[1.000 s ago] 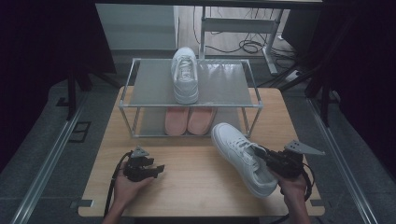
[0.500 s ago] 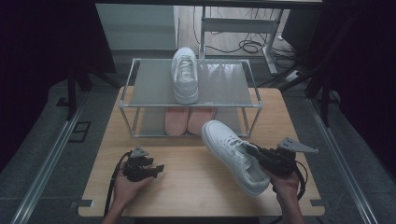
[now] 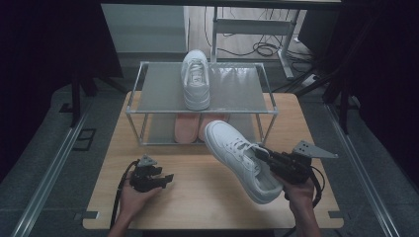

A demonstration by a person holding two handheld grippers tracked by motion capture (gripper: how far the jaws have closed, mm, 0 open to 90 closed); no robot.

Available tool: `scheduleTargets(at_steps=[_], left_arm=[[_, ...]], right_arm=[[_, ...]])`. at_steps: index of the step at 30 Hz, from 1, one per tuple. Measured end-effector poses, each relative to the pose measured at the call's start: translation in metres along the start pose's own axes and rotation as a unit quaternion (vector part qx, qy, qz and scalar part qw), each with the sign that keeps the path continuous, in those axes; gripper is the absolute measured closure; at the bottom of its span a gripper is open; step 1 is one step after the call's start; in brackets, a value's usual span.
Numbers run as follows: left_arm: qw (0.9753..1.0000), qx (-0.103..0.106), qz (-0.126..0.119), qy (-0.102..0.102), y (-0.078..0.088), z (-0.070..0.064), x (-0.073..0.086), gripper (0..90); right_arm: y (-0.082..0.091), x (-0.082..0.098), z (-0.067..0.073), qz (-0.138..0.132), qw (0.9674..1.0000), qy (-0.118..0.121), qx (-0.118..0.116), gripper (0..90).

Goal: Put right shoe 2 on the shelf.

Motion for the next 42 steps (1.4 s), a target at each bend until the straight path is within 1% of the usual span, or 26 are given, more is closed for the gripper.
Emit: scheduleTargets(at_steps=[5,10,13,18,21,27,35,42], left_arm=[[1.0000,0.000,0.000,0.000,0.000,0.000,0.000,41.5],[1.0000,0.000,0.000,0.000,0.000,0.000,0.000,41.5],[1.0000,0.001,0.000,0.000,0.000,0.000,0.000,41.5],[1.0000,0.002,0.000,0.001,-0.001,0.000,0.000,41.5],[1.0000,0.002,0.001,0.001,-0.001,0.000,0.000,41.5],[1.0000,0.002,0.001,0.003,-0.001,0.000,0.000,41.5],[1.0000,0.002,-0.001,0.004,-0.001,0.001,0.000,41.5],[1.0000,0.002,0.000,0.004,-0.001,0.001,0.000,41.5]], right_arm=[[0.004,-0.008,0.007,-0.011,0.9999,0.002,-0.009,81.2],[0.009,-0.019,0.012,-0.023,0.9996,0.008,-0.012,81.2],[0.014,-0.028,0.013,-0.033,0.9993,0.003,-0.018,81.2],[0.020,-0.044,0.015,-0.046,0.9988,0.010,-0.016,81.2],[0.020,-0.054,0.015,-0.054,0.9984,0.006,-0.016,81.2],[0.016,-0.073,0.015,-0.070,0.9975,0.007,-0.001,81.2],[0.006,-0.094,0.004,-0.080,0.9967,-0.005,0.018,81.2],[-0.007,-0.113,-0.003,-0.088,0.9953,-0.018,0.035,81.2]])
Point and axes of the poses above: each handheld gripper's, and its own axes: y roughly backward along the jaws, x roughly out of its underside, z roughly to its left, the point moved 1 cm from there along -y, roughly forward along the jaws, and after that the axes turned 15 degrees about -y, right-handed, at the moved point
